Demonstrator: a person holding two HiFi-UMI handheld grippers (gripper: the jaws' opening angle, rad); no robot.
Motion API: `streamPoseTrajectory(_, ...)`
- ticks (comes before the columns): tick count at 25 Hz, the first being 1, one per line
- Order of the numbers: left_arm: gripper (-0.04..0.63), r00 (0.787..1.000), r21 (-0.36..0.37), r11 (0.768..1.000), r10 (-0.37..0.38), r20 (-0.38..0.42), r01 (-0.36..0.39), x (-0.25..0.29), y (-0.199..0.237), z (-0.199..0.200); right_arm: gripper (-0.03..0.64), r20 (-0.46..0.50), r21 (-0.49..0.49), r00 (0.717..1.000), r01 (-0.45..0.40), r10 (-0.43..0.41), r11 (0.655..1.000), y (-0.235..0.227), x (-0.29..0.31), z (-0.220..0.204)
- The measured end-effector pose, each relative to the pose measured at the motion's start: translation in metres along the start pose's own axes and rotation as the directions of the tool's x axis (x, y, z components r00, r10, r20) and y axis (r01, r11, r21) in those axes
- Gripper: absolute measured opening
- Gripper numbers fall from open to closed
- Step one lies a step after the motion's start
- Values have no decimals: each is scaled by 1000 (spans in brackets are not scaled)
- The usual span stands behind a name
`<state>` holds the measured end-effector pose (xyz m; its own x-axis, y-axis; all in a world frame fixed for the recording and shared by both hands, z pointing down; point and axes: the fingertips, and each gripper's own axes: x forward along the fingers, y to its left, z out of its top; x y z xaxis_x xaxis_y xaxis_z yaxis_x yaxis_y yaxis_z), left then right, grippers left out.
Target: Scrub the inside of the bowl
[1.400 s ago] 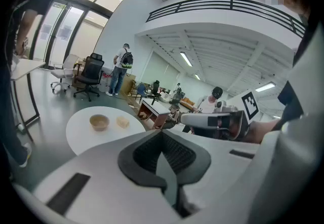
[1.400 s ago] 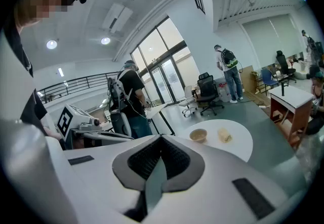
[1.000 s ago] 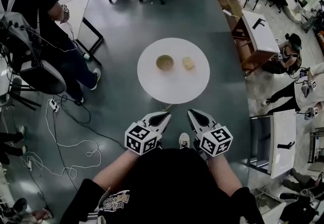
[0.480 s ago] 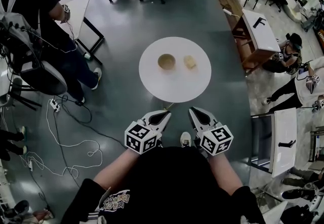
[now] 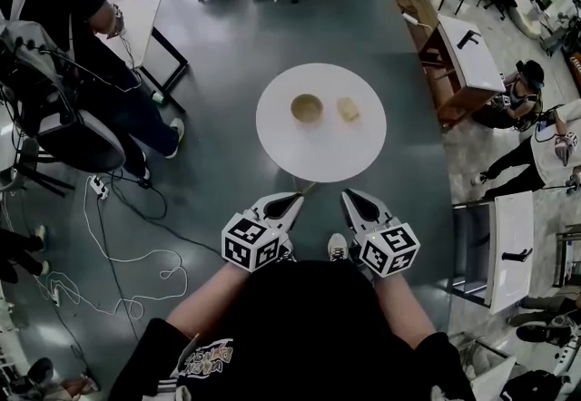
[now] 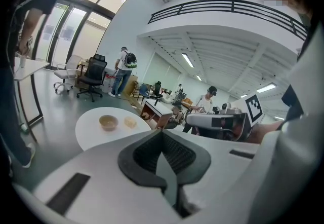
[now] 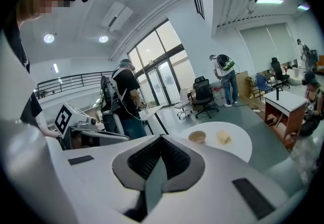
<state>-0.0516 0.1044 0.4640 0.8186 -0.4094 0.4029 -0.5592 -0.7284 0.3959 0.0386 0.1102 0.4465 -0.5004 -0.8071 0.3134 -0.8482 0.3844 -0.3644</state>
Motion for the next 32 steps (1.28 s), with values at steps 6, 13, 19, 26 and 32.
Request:
streamPoseTrajectory(6, 6, 999, 3, 1000, -26, -23, 26, -10, 15, -3, 21, 3, 19, 1000, 30, -30, 999, 8, 13, -5)
streamPoseTrajectory(13, 6, 999, 14, 999, -32, -38, 33, -19, 37, -6, 21, 3, 33, 998, 58, -58, 998, 14, 26, -10)
streamPoseTrajectory(19, 6, 999, 5, 1000, -18, -32, 18, -22, 49, -3, 21, -11, 30, 998, 59, -58, 998, 12, 36, -10)
streamPoseTrajectory(26, 6, 1000, -7, 1000, 15, -4, -15, -6, 58, 9, 21, -23, 7, 999, 29, -29, 1000, -6, 50, 1)
streamPoseTrajectory(32, 6, 999, -37, 998, 45, 9, -45, 29, 60, 25, 21, -66, -6, 998, 0, 0, 1000, -44, 60, 14)
